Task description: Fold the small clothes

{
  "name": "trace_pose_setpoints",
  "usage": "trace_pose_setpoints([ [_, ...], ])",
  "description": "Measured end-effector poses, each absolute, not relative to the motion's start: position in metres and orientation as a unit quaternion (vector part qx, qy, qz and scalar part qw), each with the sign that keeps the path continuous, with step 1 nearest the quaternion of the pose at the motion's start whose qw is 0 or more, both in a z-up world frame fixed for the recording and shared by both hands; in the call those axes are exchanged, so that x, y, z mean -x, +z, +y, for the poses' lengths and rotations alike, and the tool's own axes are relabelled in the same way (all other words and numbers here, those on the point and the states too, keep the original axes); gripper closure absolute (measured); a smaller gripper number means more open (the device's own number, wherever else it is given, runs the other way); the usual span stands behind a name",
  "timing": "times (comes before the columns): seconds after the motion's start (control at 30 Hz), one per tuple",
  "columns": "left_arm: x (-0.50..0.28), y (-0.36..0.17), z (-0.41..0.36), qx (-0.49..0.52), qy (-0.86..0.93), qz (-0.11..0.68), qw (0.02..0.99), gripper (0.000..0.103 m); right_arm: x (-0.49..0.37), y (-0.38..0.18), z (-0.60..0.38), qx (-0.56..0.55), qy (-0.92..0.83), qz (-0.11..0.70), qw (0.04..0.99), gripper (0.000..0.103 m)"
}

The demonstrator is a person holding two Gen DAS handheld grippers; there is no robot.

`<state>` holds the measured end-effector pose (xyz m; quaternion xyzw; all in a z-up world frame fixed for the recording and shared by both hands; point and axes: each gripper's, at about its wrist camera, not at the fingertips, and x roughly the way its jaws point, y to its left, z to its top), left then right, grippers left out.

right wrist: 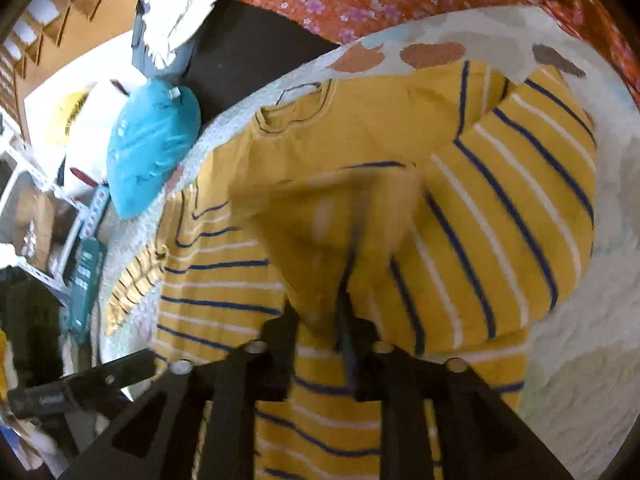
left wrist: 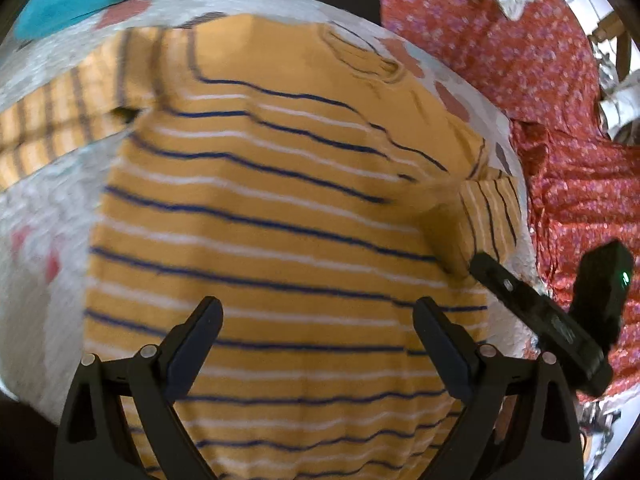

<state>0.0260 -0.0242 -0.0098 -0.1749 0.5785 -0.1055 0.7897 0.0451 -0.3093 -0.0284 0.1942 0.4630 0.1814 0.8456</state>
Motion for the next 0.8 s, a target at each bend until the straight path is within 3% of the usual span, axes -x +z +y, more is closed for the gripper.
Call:
trace_pose_setpoints([
  [0.13, -0.052, -0.015, -0.053, 0.165, -0.129, 0.583, 0.785, 0.007, -0.02, -0.025, -0.349, -0.241, 0.156, 0.449, 0.846, 0.054],
  [0.33, -0.088, -0.035, -0.081, 0.16, -0.117, 0.603, 0.772, 0.008, 0.002, -0.028, -0.392, -0.291, 0.124, 0.441, 0.84, 0.052],
  [0.37, -0.091, -0.037, -0.084, 0.158, -0.114, 0.606, 0.771, 0.013, 0.004, -0.028, -0.393, -0.292, 0.121, 0.44, 0.84, 0.052],
  [0.4, -0.094, -0.037, -0.089, 0.145, -0.11, 0.609, 0.772, 0.039, 0.007, -0.03, -0.395, -0.292, 0.117, 0.44, 0.841, 0.052],
  [0.43, -0.095, -0.037, -0.095, 0.125, -0.105, 0.614, 0.772, 0.079, 0.009, -0.03, -0.397, -0.292, 0.114, 0.439, 0.842, 0.052],
  [0.47, -0.095, -0.037, -0.101, 0.105, -0.101, 0.62, 0.771, 0.091, 0.013, -0.031, -0.401, -0.292, 0.111, 0.439, 0.843, 0.052],
  [0.8, -0.097, 0.019, -0.047, 0.14, -0.076, 0.562, 0.812, 0.095, 0.011, -0.03, -0.417, -0.339, 0.123, 0.427, 0.829, 0.05],
])
